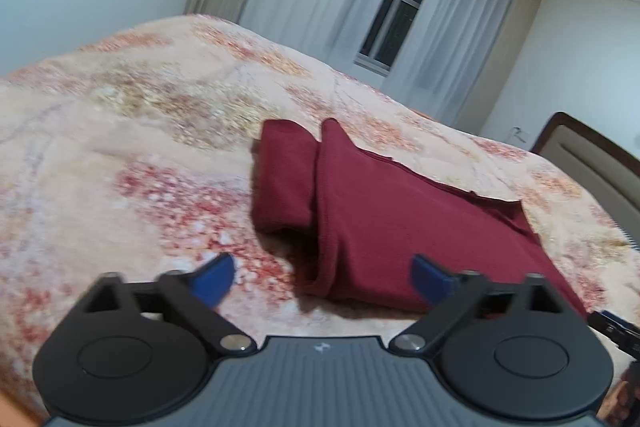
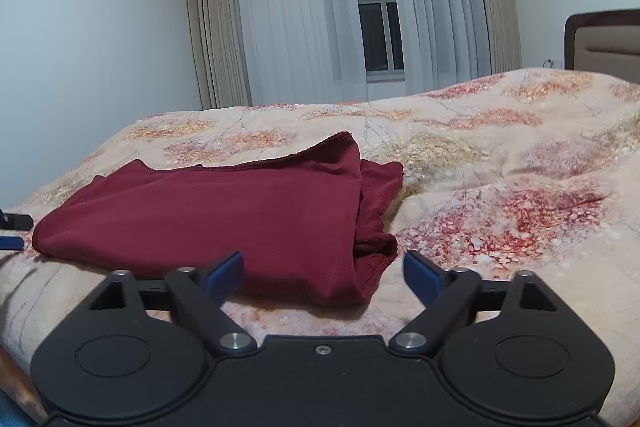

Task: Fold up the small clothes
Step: 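Open both grippers and withdraw from the folded sweater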

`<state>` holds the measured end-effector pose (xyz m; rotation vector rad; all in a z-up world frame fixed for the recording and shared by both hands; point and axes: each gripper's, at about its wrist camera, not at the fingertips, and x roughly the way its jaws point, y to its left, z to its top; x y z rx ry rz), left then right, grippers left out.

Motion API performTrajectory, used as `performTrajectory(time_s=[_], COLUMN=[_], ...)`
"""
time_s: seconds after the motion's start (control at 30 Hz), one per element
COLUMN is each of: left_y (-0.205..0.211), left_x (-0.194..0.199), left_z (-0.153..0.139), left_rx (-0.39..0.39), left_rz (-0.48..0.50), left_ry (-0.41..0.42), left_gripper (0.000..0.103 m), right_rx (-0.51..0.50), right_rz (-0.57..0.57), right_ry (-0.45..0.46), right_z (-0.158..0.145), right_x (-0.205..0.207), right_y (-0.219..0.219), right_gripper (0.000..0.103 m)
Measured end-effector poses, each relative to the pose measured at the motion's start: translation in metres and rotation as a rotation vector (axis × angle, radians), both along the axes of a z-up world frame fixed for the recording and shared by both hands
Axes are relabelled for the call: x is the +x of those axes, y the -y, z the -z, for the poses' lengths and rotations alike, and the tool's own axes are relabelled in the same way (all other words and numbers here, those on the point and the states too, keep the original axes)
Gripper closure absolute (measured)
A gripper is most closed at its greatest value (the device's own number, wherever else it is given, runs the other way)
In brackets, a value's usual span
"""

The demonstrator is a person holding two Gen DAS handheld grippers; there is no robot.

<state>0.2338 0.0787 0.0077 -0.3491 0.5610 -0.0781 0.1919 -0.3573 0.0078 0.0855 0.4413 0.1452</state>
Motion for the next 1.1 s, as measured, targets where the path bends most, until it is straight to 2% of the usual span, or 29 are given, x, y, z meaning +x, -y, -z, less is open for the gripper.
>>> performTrajectory(time_s=[0.1,0.3,0.57,0.77,1.0,1.1], left_y=[-0.001,0.002,0.008,0.011,0.015,0.017], left_x=[-0.002,0.001,0.011,0.016,0.016,0.017], left_z=[0.000,0.001,0.002,0.006,0.009,0.010], left_rx=[0.007,-0.003,-0.004,-0.017,0.019,0.028], left_rz=[-0.025,-0.065,-0.064,-0.081,-0.080,-0.088], left_ry=[-0.011,-0.055,-0.094,-0.097,-0.099,-0.100], left_gripper=[0.001,0.000,0.000,0.000,0.000,0.000], right_rx=[-0.032,-0.034,-0.068,-0.108,-0.166,-0.205], right_rz=[0.000,0.005,-0.014,-0.011,-0.065,-0.055], right_ry=[0.022,0.047,0.050,0.103,0.156,0.164], right_z=[0.000,-0.002,0.005,-0.001,-0.011,-0.013], right_x=[-0.007,-0.014,-0.007,0.021,0.065,0.085], right_y=[-0.009,-0.026,-0.058,-0.091,-0.133,-0.146], right_gripper=[0.001,0.001,0.001,0.001,0.001,0.001])
